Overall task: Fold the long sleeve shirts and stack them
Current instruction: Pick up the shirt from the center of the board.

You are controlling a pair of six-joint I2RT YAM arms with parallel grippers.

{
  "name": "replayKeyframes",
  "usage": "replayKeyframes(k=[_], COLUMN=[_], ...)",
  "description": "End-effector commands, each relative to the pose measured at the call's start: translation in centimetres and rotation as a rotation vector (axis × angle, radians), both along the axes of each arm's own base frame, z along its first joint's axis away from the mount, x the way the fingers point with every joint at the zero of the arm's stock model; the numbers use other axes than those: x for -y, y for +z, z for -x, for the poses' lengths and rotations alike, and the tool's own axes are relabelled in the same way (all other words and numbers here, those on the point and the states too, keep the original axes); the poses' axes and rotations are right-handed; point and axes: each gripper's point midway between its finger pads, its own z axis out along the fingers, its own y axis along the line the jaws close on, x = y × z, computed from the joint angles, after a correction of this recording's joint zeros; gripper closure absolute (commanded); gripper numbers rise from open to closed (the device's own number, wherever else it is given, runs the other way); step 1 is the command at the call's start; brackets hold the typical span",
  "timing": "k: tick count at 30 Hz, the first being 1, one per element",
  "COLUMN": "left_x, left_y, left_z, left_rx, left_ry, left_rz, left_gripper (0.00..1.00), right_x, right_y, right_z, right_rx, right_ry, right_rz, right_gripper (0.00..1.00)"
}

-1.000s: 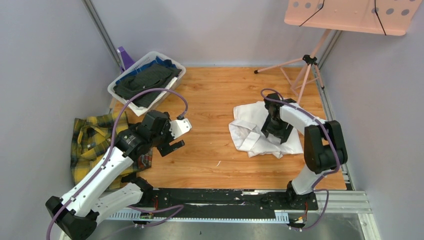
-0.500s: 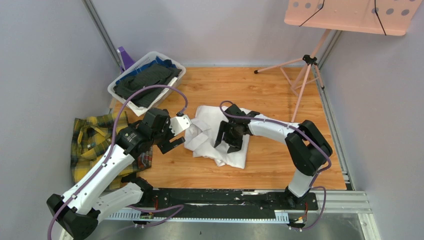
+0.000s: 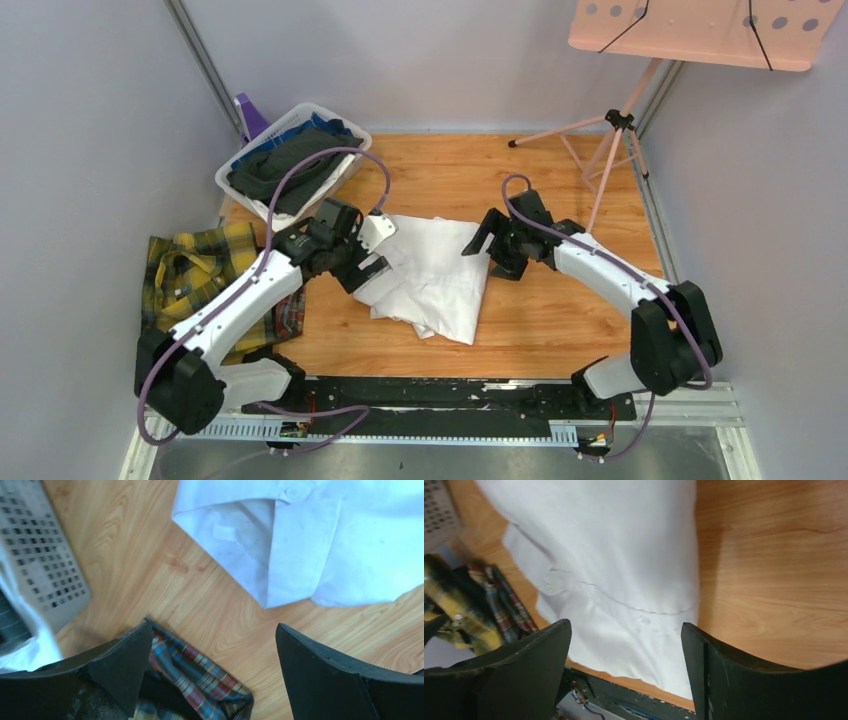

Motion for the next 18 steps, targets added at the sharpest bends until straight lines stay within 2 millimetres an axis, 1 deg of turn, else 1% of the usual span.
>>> replayKeyframes(k=[1,2,3,4,5,6,7,8,9,10,11,12,13,14,15,16,17,18], left_x=[4.4,4.8,5.5,5.8,6.2,6.5,6.9,7.3,7.8,8.0,8.4,8.7,9.2,9.8,10.2,10.8,11.3,12.0], left_y=[0.3,-0.6,-0.7,-1.5,-1.7,-2.5,-2.9,-3.8,-4.3,-5.3,-5.8,-6.8,-7.2,-8.0,-8.1,-8.9,-8.9,-9.4], left_z=[-2.7,-2.8,-3.1,-3.3,-3.5,-3.9,-3.9,-4.3,-4.1,-4.6,-4.5,-4.8,-4.8,-4.7,-4.9,-4.5,-4.5,-4.1], left_rx=[-0.019,-0.047,-0.048,-0.075,-0.086,-0.115,-0.142,-0.181,-0.221,-0.26,-0.29,-0.333,-0.362,-0.413,-0.426,-0.475,-0.49,-0.533], left_ry=[0.021,0.038,0.033,0.041,0.038,0.052,0.048,0.065,0.059,0.081,0.08,0.095,0.091,0.092,0.089,0.082,0.072,0.062], left_rz=[0.207,0.218,0.239,0.241,0.253,0.252,0.266,0.27,0.287,0.288,0.3,0.307,0.325,0.348,0.363,0.386,0.404,0.432], left_gripper=[0.0,0.0,0.0,0.0,0.0,0.0,0.0,0.0,0.0,0.0,0.0,0.0,0.0,0.0,0.0,0.0,0.0,0.0], right_x=[-0.5,-0.7,-0.9,-1.0,-1.0,-1.0,-0.8,-0.5,-0.1,0.3,0.7,1.1,1.5,1.8,2.0,2.0,1.7,1.4], right_y=[-4.9,-5.6,-6.4,-7.2,-7.8,-8.5,-9.1,-9.6,-10.1,-10.5,-10.8,-11.1,-11.4,-11.7,-12.0,-12.2,-12.3,-12.3], right_z=[-0.3,-0.3,-0.2,0.0,0.2,0.5,0.9,1.3,1.7,2.1,2.5,2.9,3.4,3.9,4.5,4.9,5.3,5.6], right_rx=[-0.04,-0.055,-0.073,-0.089,-0.103,-0.119,-0.136,-0.154,-0.167,-0.18,-0.187,-0.197,-0.207,-0.217,-0.233,-0.241,-0.242,-0.245], right_ry=[0.031,0.035,0.04,0.044,0.045,0.043,0.035,0.02,0.003,-0.017,-0.034,-0.051,-0.069,-0.08,-0.092,-0.095,-0.09,-0.082], right_rz=[0.025,0.024,0.025,0.03,0.037,0.045,0.055,0.063,0.072,0.079,0.085,0.093,0.096,0.098,0.099,0.09,0.075,0.057], right_gripper=[0.19,0.19,0.2,0.21,0.21,0.22,0.24,0.27,0.31,0.35,0.4,0.46,0.52,0.58,0.65,0.7,0.73,0.75])
